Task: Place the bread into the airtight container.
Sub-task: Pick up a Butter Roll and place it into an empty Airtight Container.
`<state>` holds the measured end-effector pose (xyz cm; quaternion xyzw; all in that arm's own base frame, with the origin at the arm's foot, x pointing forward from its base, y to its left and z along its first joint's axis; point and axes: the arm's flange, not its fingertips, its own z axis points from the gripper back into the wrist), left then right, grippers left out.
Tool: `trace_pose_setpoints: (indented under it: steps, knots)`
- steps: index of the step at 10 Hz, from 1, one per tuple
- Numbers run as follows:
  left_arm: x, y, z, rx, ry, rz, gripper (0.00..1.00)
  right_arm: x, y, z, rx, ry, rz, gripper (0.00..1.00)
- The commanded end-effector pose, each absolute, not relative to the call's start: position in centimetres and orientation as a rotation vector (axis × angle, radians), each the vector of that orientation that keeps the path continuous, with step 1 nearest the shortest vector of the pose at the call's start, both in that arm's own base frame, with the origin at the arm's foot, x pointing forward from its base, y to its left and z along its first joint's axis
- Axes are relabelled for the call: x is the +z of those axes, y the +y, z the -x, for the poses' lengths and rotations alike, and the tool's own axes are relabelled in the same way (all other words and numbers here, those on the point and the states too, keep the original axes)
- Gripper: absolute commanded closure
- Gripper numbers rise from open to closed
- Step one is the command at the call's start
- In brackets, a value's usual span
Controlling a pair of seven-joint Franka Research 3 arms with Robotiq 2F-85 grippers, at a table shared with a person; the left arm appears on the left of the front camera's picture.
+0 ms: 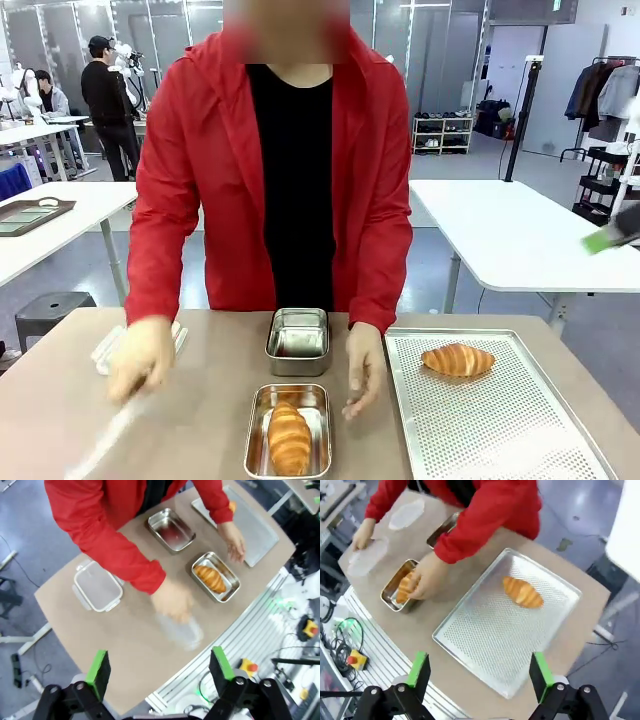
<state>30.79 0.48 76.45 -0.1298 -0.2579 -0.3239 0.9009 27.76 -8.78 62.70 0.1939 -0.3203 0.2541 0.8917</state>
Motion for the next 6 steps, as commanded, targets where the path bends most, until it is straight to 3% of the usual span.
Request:
trace_pose_setpoints:
  steps: [1,3,4,6]
  knots:
    - [76.5,0.6,-30.8,-0.690,-0.538,0.269,0.00,64.7,-11.7,-22.8,0.461,-0.769,-0.338,0.00]
    - [76.5,0.6,-30.8,-0.690,-0.538,0.269,0.00,63.5,-13.5,-21.2,0.363,-0.787,-0.344,0.00]
    - [76.5,0.6,-30.8,-0.690,-0.538,0.269,0.00,66.0,-13.3,-20.8,0.459,-0.789,-0.350,0.00]
    - [76.5,0.6,-30.8,-0.690,-0.538,0.269,0.00,66.0,-13.3,-20.8,0.459,-0.789,-0.350,0.00]
